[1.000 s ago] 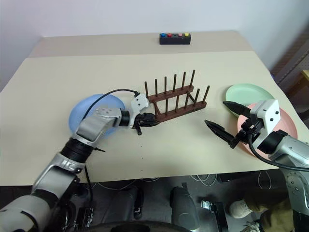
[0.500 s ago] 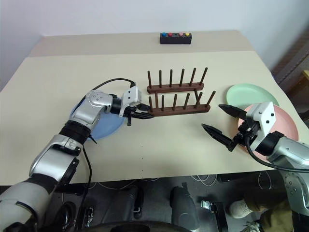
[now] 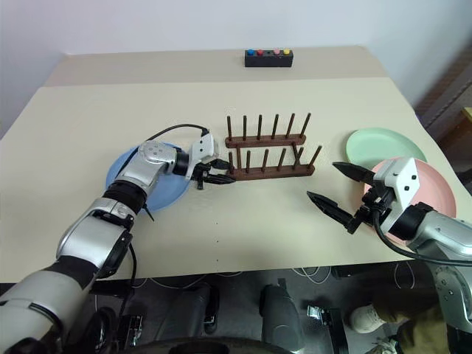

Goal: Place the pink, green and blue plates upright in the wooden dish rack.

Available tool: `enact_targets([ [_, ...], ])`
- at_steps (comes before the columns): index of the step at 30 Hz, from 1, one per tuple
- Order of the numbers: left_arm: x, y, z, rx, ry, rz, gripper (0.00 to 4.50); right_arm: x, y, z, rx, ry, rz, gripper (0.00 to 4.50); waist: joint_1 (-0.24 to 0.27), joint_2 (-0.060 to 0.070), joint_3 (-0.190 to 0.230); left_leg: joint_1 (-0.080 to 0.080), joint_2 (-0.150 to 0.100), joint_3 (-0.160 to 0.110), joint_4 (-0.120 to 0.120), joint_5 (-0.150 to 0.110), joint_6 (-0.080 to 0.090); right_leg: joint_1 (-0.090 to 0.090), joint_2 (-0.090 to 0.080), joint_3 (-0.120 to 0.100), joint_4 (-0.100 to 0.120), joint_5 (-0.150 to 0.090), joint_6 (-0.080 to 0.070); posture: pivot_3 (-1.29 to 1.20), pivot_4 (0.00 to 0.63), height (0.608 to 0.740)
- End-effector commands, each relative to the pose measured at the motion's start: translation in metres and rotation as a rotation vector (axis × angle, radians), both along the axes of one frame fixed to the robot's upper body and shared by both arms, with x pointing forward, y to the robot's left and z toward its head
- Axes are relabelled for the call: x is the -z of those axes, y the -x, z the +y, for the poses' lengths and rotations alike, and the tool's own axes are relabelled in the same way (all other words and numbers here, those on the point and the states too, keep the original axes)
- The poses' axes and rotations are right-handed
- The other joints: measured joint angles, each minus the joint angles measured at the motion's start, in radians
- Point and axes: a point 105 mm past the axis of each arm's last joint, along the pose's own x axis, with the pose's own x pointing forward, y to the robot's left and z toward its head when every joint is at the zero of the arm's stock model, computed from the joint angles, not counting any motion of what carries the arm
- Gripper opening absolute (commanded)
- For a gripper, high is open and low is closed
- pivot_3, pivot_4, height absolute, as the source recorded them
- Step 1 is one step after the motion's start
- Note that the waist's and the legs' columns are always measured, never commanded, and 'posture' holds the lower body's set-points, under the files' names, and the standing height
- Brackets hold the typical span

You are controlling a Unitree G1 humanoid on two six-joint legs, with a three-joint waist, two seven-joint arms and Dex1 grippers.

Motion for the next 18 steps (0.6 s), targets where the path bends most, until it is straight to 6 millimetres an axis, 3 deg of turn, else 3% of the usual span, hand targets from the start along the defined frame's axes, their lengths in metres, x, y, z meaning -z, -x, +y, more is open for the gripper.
enact_targets([
  [1, -0.017, -0.006, -0.001, -0.009, 0.037, -0.041, 4.09, -0.013, 0.002, 0.001, -0.01, 0.019, -0.05, 4.5, -0.001, 0.0, 0.0, 0.0, 0.0, 0.0, 0.0, 0.0, 0.0, 0.0, 0.0, 0.0, 0.0, 0.0, 0.0, 0.0, 0.15, 0.74],
  [2, -0.019, -0.006, 0.0, -0.011, 0.036, -0.05, 4.46, -0.013, 0.002, 0.0, -0.011, 0.019, -0.05, 4.5, 0.0, 0.0, 0.0, 0.0, 0.0, 0.0, 0.0, 0.0, 0.0, 0.0, 0.0, 0.0, 0.0, 0.0, 0.0, 0.0, 0.15, 0.74],
  [5, -0.022, -0.007, 0.001, -0.009, 0.035, -0.081, 4.46, -0.013, 0.001, 0.0, -0.013, 0.018, -0.049, 4.5, 0.0, 0.0, 0.0, 0.0, 0.0, 0.0, 0.0, 0.0, 0.0, 0.0, 0.0, 0.0, 0.0, 0.0, 0.0, 0.0, 0.15, 0.74],
  [7, -0.03, 0.0, 0.007, 0.029, 0.041, -0.013, 4.46, -0.013, 0.0, 0.0, -0.016, 0.018, -0.05, 4.5, 0.0, 0.0, 0.0, 0.0, 0.0, 0.0, 0.0, 0.0, 0.0, 0.0, 0.0, 0.0, 0.0, 0.0, 0.0, 0.0, 0.15, 0.74],
  [12, -0.067, 0.001, 0.023, -0.01, 0.064, -0.036, 4.46, -0.012, -0.002, 0.0, -0.022, 0.016, -0.05, 4.5, -0.004, 0.0, 0.0, 0.0, 0.001, 0.0, 0.0, 0.0, 0.0, 0.0, 0.001, 0.0, 0.001, 0.0, 0.0, 0.0, 0.15, 0.74],
  [16, -0.079, 0.003, 0.047, -0.093, 0.032, -0.041, 4.46, -0.01, -0.006, 0.001, -0.023, 0.008, -0.048, 4.5, -0.004, 0.0, 0.0, 0.0, 0.001, 0.0, 0.0, 0.0, 0.0, 0.0, 0.001, 0.0, 0.001, 0.0, 0.0, 0.0, 0.15, 0.74],
  [18, -0.084, 0.015, 0.06, -0.086, 0.06, 0.026, 3.63, -0.009, -0.009, 0.002, -0.027, 0.004, -0.045, 4.5, -0.011, 0.0, 0.0, 0.0, 0.001, 0.0, 0.0, 0.0, 0.0, 0.0, 0.001, 0.001, 0.001, 0.0, 0.0, 0.0, 0.15, 0.74],
])
